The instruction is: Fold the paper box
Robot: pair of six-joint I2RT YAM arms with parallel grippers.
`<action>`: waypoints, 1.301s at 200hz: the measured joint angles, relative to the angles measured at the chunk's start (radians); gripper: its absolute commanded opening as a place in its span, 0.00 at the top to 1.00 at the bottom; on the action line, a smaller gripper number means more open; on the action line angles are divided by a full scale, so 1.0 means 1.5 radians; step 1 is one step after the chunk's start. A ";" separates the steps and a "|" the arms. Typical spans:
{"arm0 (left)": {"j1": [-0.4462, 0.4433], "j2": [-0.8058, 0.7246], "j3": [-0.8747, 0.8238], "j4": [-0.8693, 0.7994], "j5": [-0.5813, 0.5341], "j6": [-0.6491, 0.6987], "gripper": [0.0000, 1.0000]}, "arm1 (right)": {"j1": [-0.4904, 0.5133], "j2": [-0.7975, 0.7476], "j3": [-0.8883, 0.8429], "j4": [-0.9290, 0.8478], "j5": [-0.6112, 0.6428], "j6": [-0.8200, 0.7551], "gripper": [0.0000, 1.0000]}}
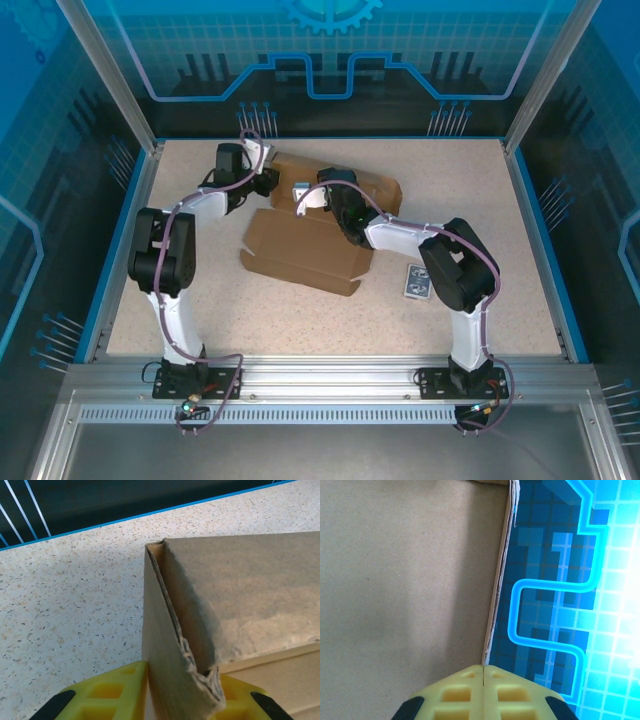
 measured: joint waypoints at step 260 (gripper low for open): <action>-0.025 -0.115 -0.110 0.009 -0.190 -0.076 1.00 | 0.079 -0.181 0.021 -0.304 0.057 0.399 0.33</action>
